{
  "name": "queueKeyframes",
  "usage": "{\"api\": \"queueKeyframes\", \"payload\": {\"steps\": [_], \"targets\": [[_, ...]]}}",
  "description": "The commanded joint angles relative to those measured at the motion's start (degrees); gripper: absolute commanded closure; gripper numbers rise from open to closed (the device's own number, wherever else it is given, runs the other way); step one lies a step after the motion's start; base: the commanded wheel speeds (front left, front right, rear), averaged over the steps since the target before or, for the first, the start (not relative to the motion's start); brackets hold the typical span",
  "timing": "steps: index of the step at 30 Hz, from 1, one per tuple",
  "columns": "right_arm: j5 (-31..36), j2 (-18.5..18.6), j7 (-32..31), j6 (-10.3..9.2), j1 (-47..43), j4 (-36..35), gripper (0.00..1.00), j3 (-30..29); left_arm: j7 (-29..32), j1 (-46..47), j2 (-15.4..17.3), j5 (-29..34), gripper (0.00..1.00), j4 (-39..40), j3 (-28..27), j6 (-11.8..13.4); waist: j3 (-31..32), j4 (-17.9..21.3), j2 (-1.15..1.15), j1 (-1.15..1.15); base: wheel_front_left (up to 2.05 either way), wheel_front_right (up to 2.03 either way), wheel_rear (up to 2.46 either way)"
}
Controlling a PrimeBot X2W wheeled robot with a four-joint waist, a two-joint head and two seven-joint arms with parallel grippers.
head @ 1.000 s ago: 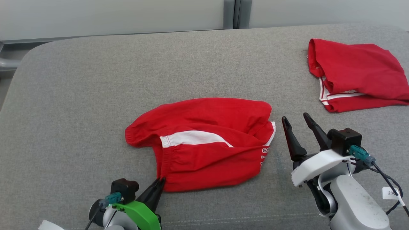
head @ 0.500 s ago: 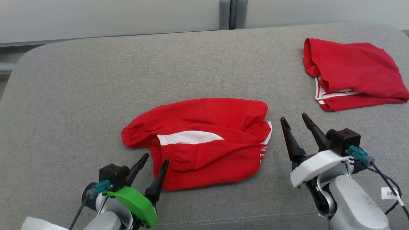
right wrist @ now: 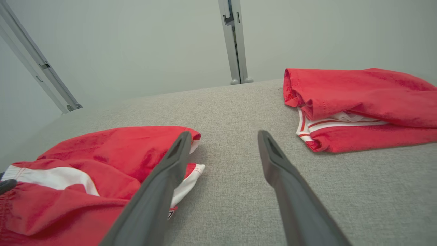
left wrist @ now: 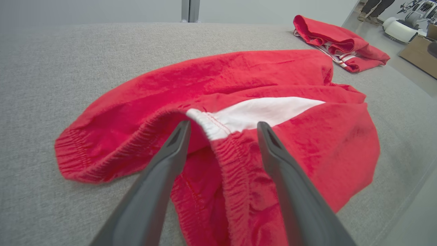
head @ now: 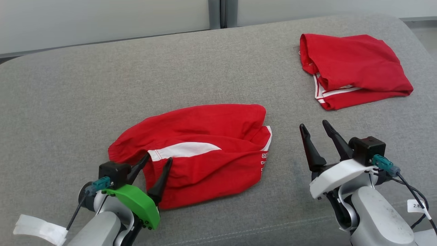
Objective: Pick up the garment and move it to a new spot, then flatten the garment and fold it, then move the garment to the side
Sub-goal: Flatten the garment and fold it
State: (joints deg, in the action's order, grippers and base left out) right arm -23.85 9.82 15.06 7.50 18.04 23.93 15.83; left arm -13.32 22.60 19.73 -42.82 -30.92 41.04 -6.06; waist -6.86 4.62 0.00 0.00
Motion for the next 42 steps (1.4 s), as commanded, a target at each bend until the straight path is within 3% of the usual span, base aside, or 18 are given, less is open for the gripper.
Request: {"api": "queueKeyframes", "payload": {"steps": [1, 4, 5, 6, 10, 21, 42], "targets": [[0.25, 0.15, 0.24, -0.03, 0.56, -0.20, 0.00, -0.21, 0.12, 0.88, 0.27, -0.24, 0.00, -0.54, 0.08, -0.23, -0.52, 0.96, 0.00, 0.00, 0.00, 0.00, 0.00], [0.25, 0.29, 0.24, -0.03, 0.61, -0.31, 0.00, -0.42, 0.05, 1.61, -0.02, -0.44, 0.00, -1.57, 0.34, -0.44, -0.79, 1.44, 0.00, 0.00, 0.00, 0.00, 0.00], [0.33, 0.24, 0.24, -0.03, 0.58, -0.39, 0.00, -0.46, 0.00, 1.79, -0.06, -0.52, 0.19, -1.83, 0.40, -0.44, -0.86, 1.56, 0.00, 0.00, 0.00, 0.00, 0.00], [0.39, 0.22, 0.24, -0.03, 0.54, -0.43, 0.00, -0.54, -0.11, 1.95, -0.15, -0.69, 0.49, -1.99, 0.37, -0.48, -0.92, 1.64, 0.00, 0.00, 0.00, 0.00, 0.00], [0.58, 0.17, 0.24, -0.03, 0.43, -0.56, 0.00, -0.87, -0.34, 2.87, -0.11, -0.95, 0.99, -2.59, 0.50, -0.83, -1.18, 1.52, 0.00, 0.00, 0.00, 0.00, 0.00], [0.78, 0.04, 0.24, -0.03, 0.76, -0.52, 0.00, -0.82, -0.34, 7.41, 1.84, 0.02, 1.00, -2.60, 0.93, -1.18, -1.53, 0.59, 0.00, 0.00, 0.00, 0.00, 0.00], [1.33, -0.85, 0.24, -0.03, -0.05, -0.20, 0.00, -1.21, 0.77, 21.00, 5.69, 1.03, 1.00, -0.79, 2.48, -1.44, -0.13, 3.91, 0.00, 0.00, 0.00, 0.00, 0.00]]}}
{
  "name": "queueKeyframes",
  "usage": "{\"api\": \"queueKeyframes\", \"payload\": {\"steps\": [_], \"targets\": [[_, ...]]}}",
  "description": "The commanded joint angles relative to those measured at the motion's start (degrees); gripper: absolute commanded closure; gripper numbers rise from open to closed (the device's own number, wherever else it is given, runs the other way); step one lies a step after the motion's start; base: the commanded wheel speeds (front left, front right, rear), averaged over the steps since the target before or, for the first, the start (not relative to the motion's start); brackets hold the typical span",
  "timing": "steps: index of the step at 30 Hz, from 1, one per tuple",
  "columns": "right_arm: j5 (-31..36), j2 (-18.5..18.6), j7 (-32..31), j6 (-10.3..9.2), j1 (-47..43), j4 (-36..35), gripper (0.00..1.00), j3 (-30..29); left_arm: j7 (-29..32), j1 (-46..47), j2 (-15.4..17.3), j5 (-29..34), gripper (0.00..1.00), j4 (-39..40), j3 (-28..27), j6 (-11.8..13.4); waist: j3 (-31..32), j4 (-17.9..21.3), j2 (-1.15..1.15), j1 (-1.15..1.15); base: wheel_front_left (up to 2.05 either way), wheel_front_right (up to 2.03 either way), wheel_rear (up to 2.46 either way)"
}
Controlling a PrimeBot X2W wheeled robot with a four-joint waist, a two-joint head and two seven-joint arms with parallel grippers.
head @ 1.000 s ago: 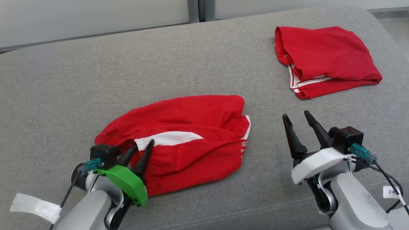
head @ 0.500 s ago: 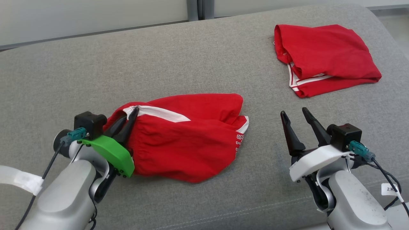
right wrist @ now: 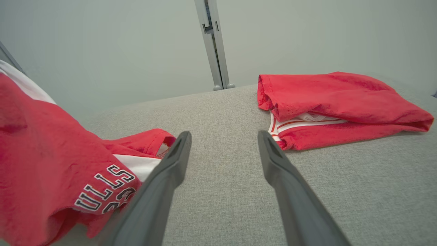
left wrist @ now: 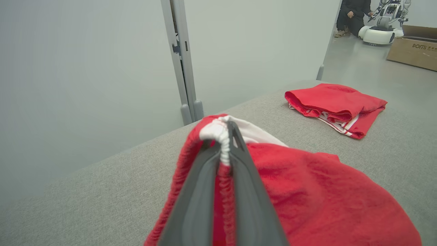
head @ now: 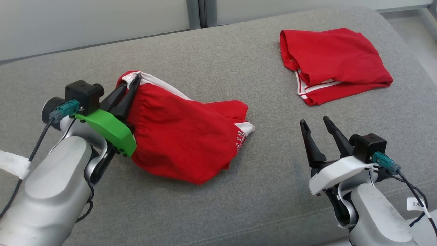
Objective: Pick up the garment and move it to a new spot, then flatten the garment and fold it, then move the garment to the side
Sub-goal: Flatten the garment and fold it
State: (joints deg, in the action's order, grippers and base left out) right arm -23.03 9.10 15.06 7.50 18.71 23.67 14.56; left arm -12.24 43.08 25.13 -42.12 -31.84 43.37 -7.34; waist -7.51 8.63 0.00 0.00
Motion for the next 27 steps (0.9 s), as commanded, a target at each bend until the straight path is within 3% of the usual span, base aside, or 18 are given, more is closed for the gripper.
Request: {"api": "queueKeyframes", "payload": {"steps": [1, 6, 27], "targets": [[0.57, -0.23, 0.24, -0.03, -0.86, 0.10, 0.00, 0.04, -0.42, 0.32, 0.26, 0.13, 1.00, 0.40, 0.19, -0.14, 0.77, -0.22, 0.00, 0.00, 0.00, 0.00, 0.00], [0.74, -0.34, 0.24, -0.03, -1.78, 0.23, 0.00, -0.25, -0.87, -3.61, 0.92, -0.62, 1.00, 2.33, 0.67, 0.17, 1.92, -1.36, 0.00, 0.00, 0.00, 0.00, 0.00], [0.76, -0.02, 0.24, -0.03, -3.83, 0.77, 0.00, -0.41, -0.46, -23.99, 4.64, -4.90, 1.00, 21.22, 3.20, 6.04, 4.34, -10.24, 0.00, 0.00, 0.00, 0.00, 0.00]]}}
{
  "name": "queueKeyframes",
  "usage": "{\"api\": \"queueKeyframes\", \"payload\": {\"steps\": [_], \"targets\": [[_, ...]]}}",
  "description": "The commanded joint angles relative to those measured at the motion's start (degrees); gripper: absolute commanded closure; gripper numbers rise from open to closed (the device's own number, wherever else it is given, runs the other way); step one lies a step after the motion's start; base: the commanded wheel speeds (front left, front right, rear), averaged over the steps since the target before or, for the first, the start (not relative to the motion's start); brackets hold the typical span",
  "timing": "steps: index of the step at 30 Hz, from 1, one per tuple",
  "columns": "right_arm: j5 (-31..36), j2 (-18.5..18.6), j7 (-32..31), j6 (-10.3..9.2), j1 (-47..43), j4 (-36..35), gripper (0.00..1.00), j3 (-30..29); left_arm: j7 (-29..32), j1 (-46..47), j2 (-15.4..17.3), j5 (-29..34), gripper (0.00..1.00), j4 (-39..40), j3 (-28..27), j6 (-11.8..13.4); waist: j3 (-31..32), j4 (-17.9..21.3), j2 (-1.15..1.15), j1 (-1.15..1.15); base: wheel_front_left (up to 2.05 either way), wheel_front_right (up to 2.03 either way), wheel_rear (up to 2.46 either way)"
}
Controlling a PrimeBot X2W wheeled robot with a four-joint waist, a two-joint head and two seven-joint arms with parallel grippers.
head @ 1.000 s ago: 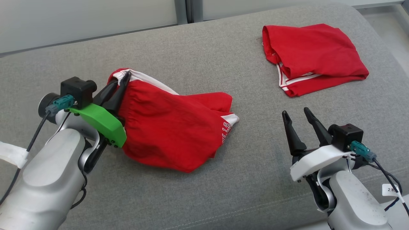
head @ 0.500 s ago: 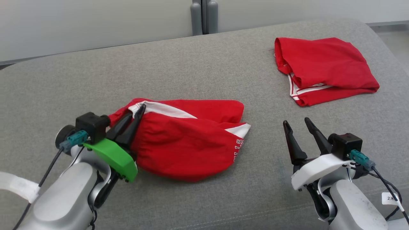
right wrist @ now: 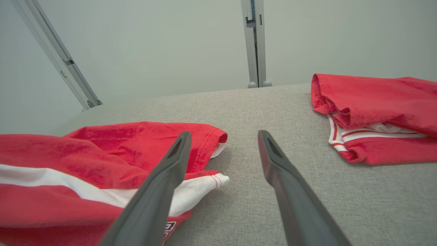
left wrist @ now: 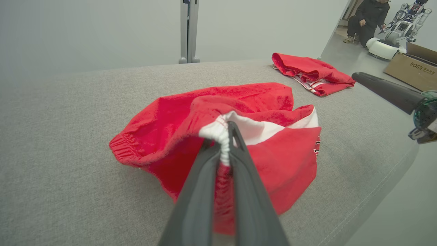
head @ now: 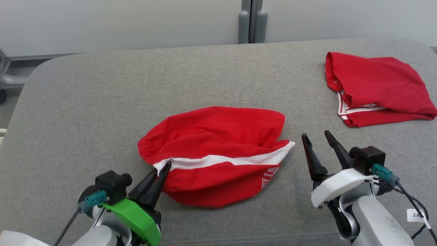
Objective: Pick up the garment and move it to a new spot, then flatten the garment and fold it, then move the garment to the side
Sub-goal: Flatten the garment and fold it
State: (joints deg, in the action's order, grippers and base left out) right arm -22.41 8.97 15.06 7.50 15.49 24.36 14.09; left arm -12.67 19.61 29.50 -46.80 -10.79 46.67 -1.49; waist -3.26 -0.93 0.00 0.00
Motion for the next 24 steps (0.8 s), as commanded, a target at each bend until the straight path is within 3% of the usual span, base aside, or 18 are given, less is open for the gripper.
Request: {"api": "queueKeyframes", "payload": {"steps": [1, 12, 24], "targets": [[0.08, 0.10, 0.24, -0.03, -0.55, 0.12, 0.00, 0.13, 0.01, -1.30, 0.16, -0.48, 1.00, 0.21, 0.22, 0.32, 0.12, -0.87, 0.00, 0.00, 0.00, 0.00, 0.00], [-0.80, 0.83, 0.24, -0.03, 0.24, 1.19, 0.00, 1.02, -0.95, -5.86, -2.69, -2.82, 1.00, -8.98, 1.65, -1.30, 0.00, -1.39, 0.00, 0.00, 0.00, 0.00, 0.00], [-1.51, 1.55, 0.24, -0.03, 1.25, 2.35, 0.00, 1.39, -2.48, -5.21, -5.16, -2.13, 1.00, -20.09, -3.22, -3.40, -1.12, -1.26, 0.00, 0.00, 0.00, 0.00, 0.00]]}}
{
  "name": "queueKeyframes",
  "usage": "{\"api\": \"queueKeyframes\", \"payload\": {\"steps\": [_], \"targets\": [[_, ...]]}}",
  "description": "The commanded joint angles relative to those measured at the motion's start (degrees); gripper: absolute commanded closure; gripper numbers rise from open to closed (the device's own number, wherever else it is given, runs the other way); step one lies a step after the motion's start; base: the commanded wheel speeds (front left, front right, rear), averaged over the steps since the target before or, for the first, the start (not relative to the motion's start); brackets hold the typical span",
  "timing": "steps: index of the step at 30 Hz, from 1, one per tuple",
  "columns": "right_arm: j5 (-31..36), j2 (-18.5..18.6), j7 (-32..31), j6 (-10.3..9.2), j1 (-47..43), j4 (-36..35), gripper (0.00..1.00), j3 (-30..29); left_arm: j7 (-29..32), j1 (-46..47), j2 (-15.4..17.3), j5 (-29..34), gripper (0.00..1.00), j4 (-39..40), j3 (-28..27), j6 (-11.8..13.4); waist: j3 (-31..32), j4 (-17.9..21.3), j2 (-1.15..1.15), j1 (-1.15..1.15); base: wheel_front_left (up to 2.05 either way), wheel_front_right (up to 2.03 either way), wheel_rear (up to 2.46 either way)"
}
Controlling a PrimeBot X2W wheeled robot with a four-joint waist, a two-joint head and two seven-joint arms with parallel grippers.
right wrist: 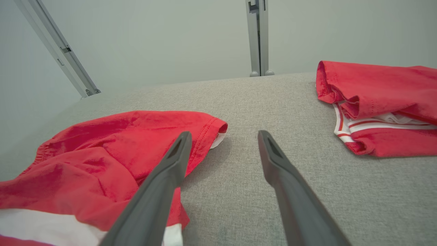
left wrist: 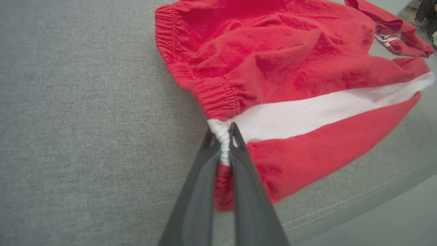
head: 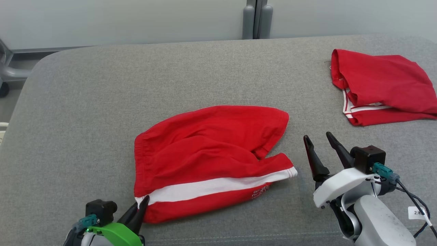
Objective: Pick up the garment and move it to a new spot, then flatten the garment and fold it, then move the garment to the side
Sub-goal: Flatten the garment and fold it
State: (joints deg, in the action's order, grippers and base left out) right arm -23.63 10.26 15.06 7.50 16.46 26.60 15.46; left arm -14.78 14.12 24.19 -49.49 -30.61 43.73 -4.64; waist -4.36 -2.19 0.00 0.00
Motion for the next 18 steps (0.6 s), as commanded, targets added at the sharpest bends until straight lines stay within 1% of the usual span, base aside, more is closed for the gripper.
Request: {"api": "queueKeyframes", "payload": {"steps": [1, 2, 3, 4, 5, 6, 7, 10, 11, 18], "targets": [[-0.27, 0.24, 0.24, -0.03, 0.31, 0.19, 0.00, 0.05, -0.39, 0.56, -0.19, 1.19, 1.00, -0.86, -0.56, -0.28, -0.06, 0.00, 0.00, 0.00, 0.00, 0.00, 0.00], [-0.28, 0.23, 0.24, -0.03, 0.35, 0.25, 0.00, 0.08, -0.41, 0.77, -0.65, 1.62, 1.00, -1.17, -1.16, -0.43, -0.10, -0.02, 0.00, 0.00, 0.00, 0.00, 0.00], [-0.33, 0.29, 0.24, -0.03, 0.35, 0.31, 0.00, 0.09, -0.41, 0.71, -1.11, 1.83, 0.87, -1.32, -2.01, -0.59, -0.13, -0.05, 0.00, 0.00, 0.00, 0.00, 0.00], [-0.36, 0.38, 0.24, -0.03, 0.40, 0.37, 0.00, 0.10, -0.39, 0.51, -1.32, 2.29, 0.63, -1.52, -2.68, -0.76, -0.15, -0.07, 0.00, 0.00, 0.00, 0.00, 0.00], [-0.43, 0.44, 0.24, -0.03, 0.46, 0.41, 0.00, 0.10, -0.37, 0.30, -1.45, 2.71, 0.45, -1.67, -3.43, -0.79, -0.15, -0.09, 0.00, 0.00, 0.00, 0.00, 0.00], [-0.42, 0.49, 0.24, -0.03, 0.50, 0.46, 0.00, 0.08, -0.37, 0.02, -1.74, 3.15, 0.16, -1.72, -4.31, -0.87, -0.13, -0.12, 0.00, 0.00, 0.00, 0.00, 0.00], [-0.40, 0.50, 0.24, -0.03, 0.48, 0.46, 0.00, 0.04, -0.37, -0.44, -2.10, 3.69, 0.00, -1.60, -5.05, -0.91, -0.07, -0.16, 0.00, 0.00, 0.00, 0.00, 0.00], [-0.31, 0.47, 0.24, -0.03, 0.20, 0.44, 0.00, -0.15, -0.37, -1.65, -2.80, 5.41, 0.00, -0.89, -7.54, -0.65, 0.17, -0.32, 0.00, 0.00, 0.00, 0.00, 0.00], [-0.31, 0.47, 0.24, -0.03, 0.20, 0.44, 0.00, -0.15, -0.37, -1.65, -2.80, 5.41, 0.00, -0.89, -7.54, -0.65, 0.17, -0.32, 0.00, 0.00, 0.00, 0.00, 0.00], [-0.37, 0.52, 0.24, -0.03, -0.29, 0.30, 0.00, -0.30, -0.38, -4.39, -3.33, 8.79, 0.00, 1.31, -13.48, -0.08, 1.07, -0.47, 0.00, 0.00, 0.00, 0.00, 0.00]]}}
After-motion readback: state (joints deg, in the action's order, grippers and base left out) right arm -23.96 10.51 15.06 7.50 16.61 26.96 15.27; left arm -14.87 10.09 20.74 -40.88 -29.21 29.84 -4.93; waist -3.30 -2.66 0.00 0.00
